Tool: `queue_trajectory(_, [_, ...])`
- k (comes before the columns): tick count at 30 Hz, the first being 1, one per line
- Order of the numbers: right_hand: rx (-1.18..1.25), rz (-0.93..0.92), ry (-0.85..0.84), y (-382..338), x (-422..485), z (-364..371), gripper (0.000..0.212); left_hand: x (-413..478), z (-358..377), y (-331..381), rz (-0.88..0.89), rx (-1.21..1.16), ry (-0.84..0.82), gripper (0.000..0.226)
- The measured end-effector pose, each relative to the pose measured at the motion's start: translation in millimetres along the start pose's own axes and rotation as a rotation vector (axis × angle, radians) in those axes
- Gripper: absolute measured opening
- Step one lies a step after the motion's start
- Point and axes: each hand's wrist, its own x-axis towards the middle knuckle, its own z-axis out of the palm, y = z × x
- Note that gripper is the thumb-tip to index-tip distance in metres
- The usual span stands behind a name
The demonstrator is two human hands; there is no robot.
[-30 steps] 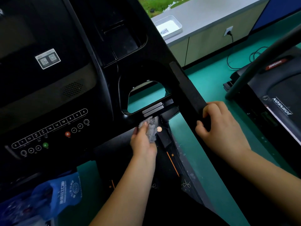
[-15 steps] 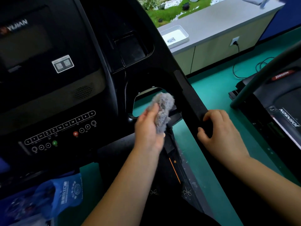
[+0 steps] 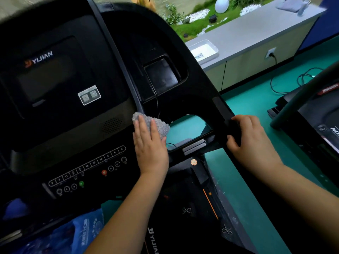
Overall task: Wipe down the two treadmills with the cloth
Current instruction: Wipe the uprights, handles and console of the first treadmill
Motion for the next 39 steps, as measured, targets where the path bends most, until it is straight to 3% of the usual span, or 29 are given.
queue_trajectory(5, [-0.055,0.030,0.001,-0.8,-0.1,3.4,0.042,51.7,-2.4,3.2,0.159,0.069,-0.009,0.067])
queue_trajectory(10, [-0.083,0.044,0.002,-2.5,0.5,2.7,0.041,97.8,-5.6,35.5,0.346,-0.013,-0.084,0.068])
queue_trajectory(14, [-0.100,0.041,0.000,-2.2,0.8,2.1,0.041,120.3,-1.8,77.5,0.591,-0.062,-0.128,0.066])
queue_trajectory(18, [-0.102,0.041,-0.001,-2.7,1.5,1.4,0.042,129.7,-9.1,66.3,0.809,-0.097,-0.169,0.075])
queue_trajectory(22, [-0.093,0.034,-0.001,-2.4,1.8,1.7,0.042,136.0,-29.2,19.1,0.637,-0.171,-0.214,0.052])
queue_trajectory(27, [-0.074,0.038,-0.008,-0.4,2.5,1.7,0.043,112.3,-65.0,-28.9,0.632,-0.244,-0.023,0.045])
queue_trajectory(29, [-0.069,0.039,-0.010,0.1,2.6,1.2,0.042,102.4,-64.3,-30.4,0.862,-0.152,0.007,0.035])
queue_trajectory(32, [-0.052,0.038,-0.017,-0.1,1.7,0.1,0.043,103.3,-39.2,-33.1,1.199,0.194,-0.119,0.033])
queue_trajectory(36, [-0.049,0.043,-0.033,0.8,1.6,-0.5,0.044,112.5,-33.1,-34.2,1.335,0.384,-0.190,0.044])
queue_trajectory(39, [-0.037,0.037,-0.028,0.7,2.0,0.3,0.043,129.2,-35.9,-13.0,1.473,0.480,-0.224,0.039])
